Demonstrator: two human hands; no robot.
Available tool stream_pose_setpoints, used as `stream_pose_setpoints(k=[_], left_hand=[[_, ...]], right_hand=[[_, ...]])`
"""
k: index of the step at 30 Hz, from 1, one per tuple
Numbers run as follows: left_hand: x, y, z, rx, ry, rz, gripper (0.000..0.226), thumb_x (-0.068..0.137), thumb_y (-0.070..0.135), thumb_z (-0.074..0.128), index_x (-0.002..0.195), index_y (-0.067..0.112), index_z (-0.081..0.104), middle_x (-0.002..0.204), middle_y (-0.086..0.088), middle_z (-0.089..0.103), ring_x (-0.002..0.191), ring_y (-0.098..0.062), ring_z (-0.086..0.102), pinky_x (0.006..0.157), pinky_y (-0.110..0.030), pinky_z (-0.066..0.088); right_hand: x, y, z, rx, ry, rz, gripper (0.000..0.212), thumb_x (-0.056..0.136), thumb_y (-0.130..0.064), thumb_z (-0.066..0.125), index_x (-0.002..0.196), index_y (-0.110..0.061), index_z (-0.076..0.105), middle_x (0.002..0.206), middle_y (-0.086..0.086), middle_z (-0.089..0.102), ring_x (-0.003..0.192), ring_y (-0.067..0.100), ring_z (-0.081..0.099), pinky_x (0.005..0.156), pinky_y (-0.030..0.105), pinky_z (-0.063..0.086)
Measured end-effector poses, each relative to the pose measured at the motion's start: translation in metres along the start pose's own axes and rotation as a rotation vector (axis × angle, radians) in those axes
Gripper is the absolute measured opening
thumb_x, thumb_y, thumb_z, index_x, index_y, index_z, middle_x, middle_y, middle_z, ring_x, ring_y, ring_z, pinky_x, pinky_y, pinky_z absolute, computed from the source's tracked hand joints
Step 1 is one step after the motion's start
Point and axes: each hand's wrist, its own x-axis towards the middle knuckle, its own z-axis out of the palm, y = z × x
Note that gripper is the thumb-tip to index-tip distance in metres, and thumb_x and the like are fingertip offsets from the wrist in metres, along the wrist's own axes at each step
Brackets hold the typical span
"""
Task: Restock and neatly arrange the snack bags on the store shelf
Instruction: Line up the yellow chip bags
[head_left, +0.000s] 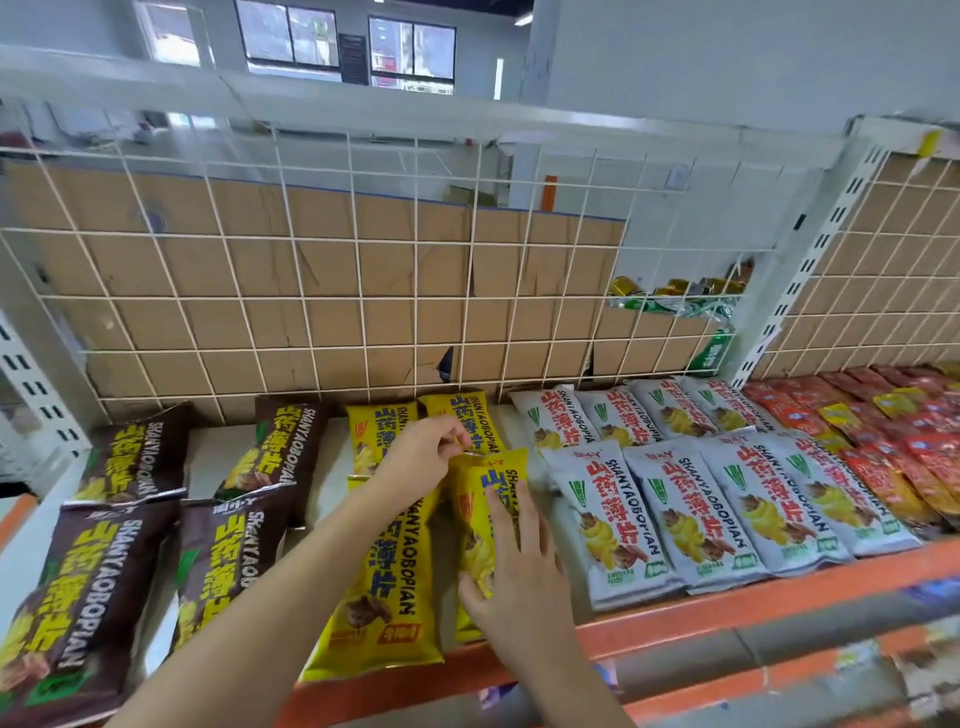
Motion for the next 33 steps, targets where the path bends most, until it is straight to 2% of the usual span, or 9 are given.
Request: stream_pose_setpoints(k=[5, 10, 12, 14, 16, 22, 26, 30, 33], left_hand=[[0.001, -0.003, 0.001, 0.060, -0.011, -0.042, 0.018, 0.091, 0.005, 0.051, 0.093, 0.019, 0.063, 0.084, 0.005, 0.060, 0.085, -0.014, 0.057, 0.072, -0.028, 0.044], [0.002, -0.012, 0.002, 0.101, 0.000, -0.072, 0.022, 0.091, 0.006, 0.051, 0.089, 0.026, 0.060, 0.082, 0.011, 0.055, 0.076, -0.003, 0.051, 0.059, -0.017, 0.036], [0.002, -0.014, 0.002, 0.106, 0.005, -0.081, 0.023, 0.091, 0.006, 0.052, 0.088, 0.028, 0.059, 0.082, 0.011, 0.055, 0.077, -0.002, 0.050, 0.058, -0.016, 0.034], [0.003, -0.014, 0.002, 0.101, 0.006, -0.091, 0.025, 0.090, 0.006, 0.052, 0.086, 0.029, 0.058, 0.084, 0.009, 0.058, 0.081, -0.007, 0.054, 0.061, -0.020, 0.037], [0.003, -0.013, 0.002, 0.109, 0.005, -0.099, 0.025, 0.090, 0.006, 0.052, 0.085, 0.030, 0.057, 0.087, 0.007, 0.061, 0.084, -0.010, 0.056, 0.066, -0.024, 0.041], [0.001, -0.011, 0.000, 0.126, -0.008, -0.099, 0.022, 0.091, 0.009, 0.052, 0.087, 0.029, 0.059, 0.092, 0.006, 0.063, 0.088, -0.013, 0.058, 0.074, -0.032, 0.049], [-0.006, -0.012, -0.011, 0.137, 0.013, -0.037, 0.012, 0.092, 0.016, 0.052, 0.094, 0.021, 0.063, 0.099, 0.007, 0.061, 0.093, -0.010, 0.055, 0.076, -0.027, 0.045], [-0.029, -0.015, -0.031, 0.120, 0.118, -0.036, 0.011, 0.092, 0.017, 0.053, 0.096, 0.019, 0.063, 0.097, 0.004, 0.059, 0.091, -0.013, 0.056, 0.078, -0.030, 0.046], [-0.054, -0.016, -0.035, 0.171, 0.170, -0.086, 0.015, 0.090, 0.020, 0.056, 0.104, 0.019, 0.062, 0.104, 0.000, 0.058, 0.096, -0.018, 0.056, 0.084, -0.034, 0.045]], right_hand=[[-0.007, -0.003, 0.007, -0.070, -0.026, 0.028, 0.098, 0.076, -0.061, 0.053, 0.140, -0.038, -0.017, 0.157, -0.002, -0.012, 0.142, 0.027, 0.016, 0.104, 0.048, 0.034], [-0.013, -0.007, 0.009, -0.114, -0.018, 0.134, 0.098, 0.057, -0.064, 0.052, 0.144, -0.032, 0.020, 0.149, 0.004, 0.035, 0.116, 0.031, 0.055, 0.073, 0.049, 0.053], [-0.015, -0.008, 0.006, -0.097, -0.019, 0.115, 0.094, 0.065, -0.061, 0.049, 0.146, -0.033, 0.009, 0.155, 0.004, 0.020, 0.127, 0.032, 0.045, 0.084, 0.052, 0.048], [-0.016, -0.006, 0.004, -0.074, -0.104, 0.115, 0.095, 0.077, -0.057, 0.050, 0.145, -0.036, -0.013, 0.156, -0.003, -0.011, 0.141, 0.027, 0.017, 0.103, 0.051, 0.033], [-0.017, -0.007, -0.003, -0.070, -0.104, 0.130, 0.097, 0.079, -0.055, 0.051, 0.143, -0.036, -0.019, 0.154, -0.006, -0.019, 0.143, 0.024, 0.008, 0.107, 0.048, 0.027], [-0.020, -0.009, 0.007, -0.073, 0.045, 0.146, 0.097, 0.068, -0.060, 0.049, 0.141, -0.035, -0.009, 0.157, 0.002, 0.008, 0.135, 0.030, 0.032, 0.095, 0.051, 0.041], [-0.022, -0.002, 0.004, -0.063, -0.025, 0.142, 0.096, 0.076, -0.069, 0.043, 0.143, -0.036, -0.017, 0.157, -0.002, -0.011, 0.141, 0.025, 0.018, 0.107, 0.047, 0.029], [-0.016, -0.002, -0.002, -0.097, 0.160, 0.065, 0.085, 0.071, -0.071, 0.028, 0.142, -0.024, 0.028, 0.148, 0.004, 0.036, 0.126, 0.024, 0.049, 0.094, 0.044, 0.044], [0.001, 0.001, -0.012, -0.014, 0.061, -0.048, 0.082, 0.073, -0.066, 0.009, 0.146, -0.028, 0.018, 0.154, -0.005, 0.019, 0.142, 0.015, 0.017, 0.111, 0.031, 0.017]])
